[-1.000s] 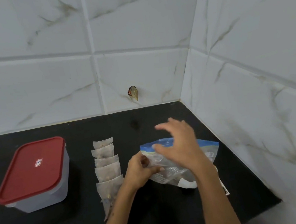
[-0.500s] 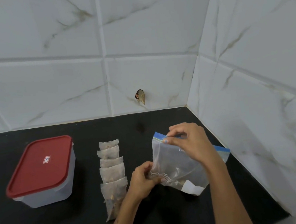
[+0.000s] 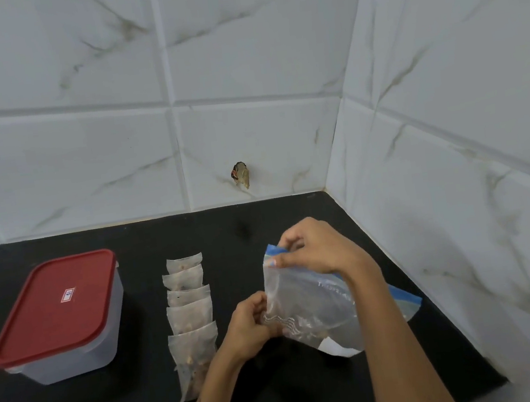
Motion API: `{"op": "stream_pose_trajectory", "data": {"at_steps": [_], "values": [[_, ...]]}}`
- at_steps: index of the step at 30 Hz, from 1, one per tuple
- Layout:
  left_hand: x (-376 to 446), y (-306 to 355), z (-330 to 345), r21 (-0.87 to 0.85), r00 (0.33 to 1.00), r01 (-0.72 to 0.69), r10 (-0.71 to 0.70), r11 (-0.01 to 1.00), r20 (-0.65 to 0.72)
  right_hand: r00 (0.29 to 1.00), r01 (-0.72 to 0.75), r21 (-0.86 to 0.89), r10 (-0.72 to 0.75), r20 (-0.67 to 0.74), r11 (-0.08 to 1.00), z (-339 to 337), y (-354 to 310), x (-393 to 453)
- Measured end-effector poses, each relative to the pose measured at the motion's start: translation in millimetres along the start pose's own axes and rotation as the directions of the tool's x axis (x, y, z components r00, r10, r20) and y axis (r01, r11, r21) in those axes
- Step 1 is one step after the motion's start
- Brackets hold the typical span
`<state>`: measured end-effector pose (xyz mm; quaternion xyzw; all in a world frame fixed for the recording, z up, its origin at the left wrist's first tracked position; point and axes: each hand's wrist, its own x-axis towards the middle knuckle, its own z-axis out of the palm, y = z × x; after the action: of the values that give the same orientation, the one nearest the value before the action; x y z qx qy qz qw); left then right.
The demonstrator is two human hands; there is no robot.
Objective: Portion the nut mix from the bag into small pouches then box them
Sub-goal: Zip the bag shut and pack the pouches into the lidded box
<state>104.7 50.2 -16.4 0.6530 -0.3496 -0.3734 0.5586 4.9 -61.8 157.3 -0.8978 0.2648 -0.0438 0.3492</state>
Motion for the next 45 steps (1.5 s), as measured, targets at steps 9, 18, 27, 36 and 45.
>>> {"op": "stream_pose_trajectory", "data": {"at_steps": [9,18,27,36,45], "values": [[-10.0,-8.2,-2.5,-0.028,0.999,-0.013,0.014,1.000,0.030,0.997,-0.072,0.034,0.073,-0.037,0.997,-11.8,14.9,-18.0],[-10.3,-10.4,-3.2,0.018,0.998,0.040,-0.041,0.999,0.057,0.909,-0.383,-0.123,0.351,-0.224,0.915,-38.5,66.4,-56.3],[-13.0,45.9,-0.2,-0.195,0.963,-0.192,0.147,0.962,-0.225,0.928,-0.304,-0.043,0.286,-0.237,0.952,-30.8,66.0,-58.0],[-10.7,63.4,-7.3,-0.285,0.941,-0.295,0.227,0.912,-0.250,0.946,-0.147,-0.198,0.080,-0.313,0.969,-15.6,31.5,-46.9],[-13.7,59.9,-17.6,-0.293,0.963,-0.261,0.230,0.920,-0.137,0.984,0.003,-0.054,-0.012,-0.176,0.999,-14.0,21.6,-24.2]]}}
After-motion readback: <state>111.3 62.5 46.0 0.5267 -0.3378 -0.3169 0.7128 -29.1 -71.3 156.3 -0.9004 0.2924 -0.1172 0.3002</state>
